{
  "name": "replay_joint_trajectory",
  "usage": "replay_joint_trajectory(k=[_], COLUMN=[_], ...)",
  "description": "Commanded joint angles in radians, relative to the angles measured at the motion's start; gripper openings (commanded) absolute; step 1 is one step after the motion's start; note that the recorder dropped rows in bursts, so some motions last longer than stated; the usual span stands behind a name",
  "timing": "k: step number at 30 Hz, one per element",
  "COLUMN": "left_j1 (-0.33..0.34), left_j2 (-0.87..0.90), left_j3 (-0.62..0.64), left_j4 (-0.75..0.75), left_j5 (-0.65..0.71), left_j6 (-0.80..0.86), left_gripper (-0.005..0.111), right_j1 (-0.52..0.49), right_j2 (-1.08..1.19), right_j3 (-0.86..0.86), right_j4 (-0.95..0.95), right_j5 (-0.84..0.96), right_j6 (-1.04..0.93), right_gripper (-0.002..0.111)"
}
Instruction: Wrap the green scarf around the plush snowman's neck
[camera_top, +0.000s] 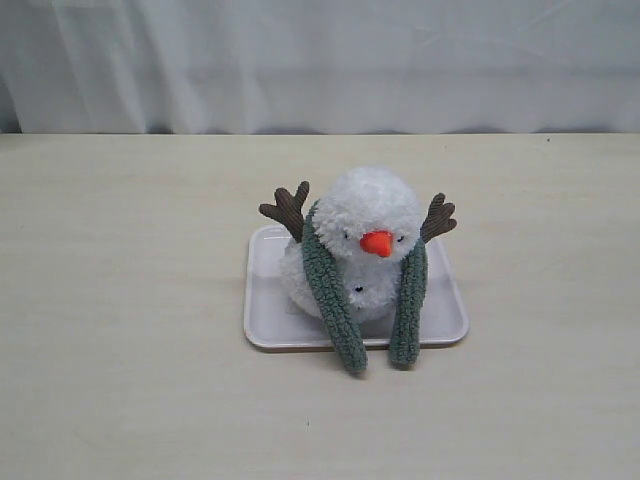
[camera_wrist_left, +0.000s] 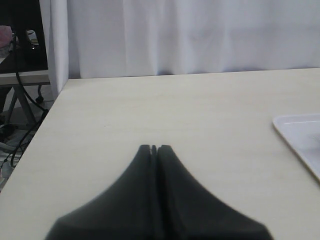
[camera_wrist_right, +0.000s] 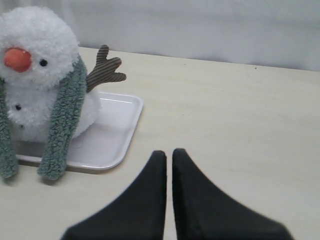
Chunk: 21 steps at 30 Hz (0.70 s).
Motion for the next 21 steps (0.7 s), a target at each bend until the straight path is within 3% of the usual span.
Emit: replay_joint_trajectory(k=[1, 21], left_j1=[0.005, 0.005], left_j2=[-0.002, -0.002], left_j3=[0.004, 0.004], left_j4=[0.0, -0.003], left_j5=[-0.011, -0.011], left_j6=[-0.002, -0.002], left_gripper=[0.0, 0.0], right_j1=[-0.07, -0.081], right_j2=[-0.004, -0.004], right_j3=[0.002, 0.002], right_j4=[0.004, 0.004], right_j5=[-0.001, -0.001], right_j6=[0.0, 0.0], right_gripper=[0.004, 0.004])
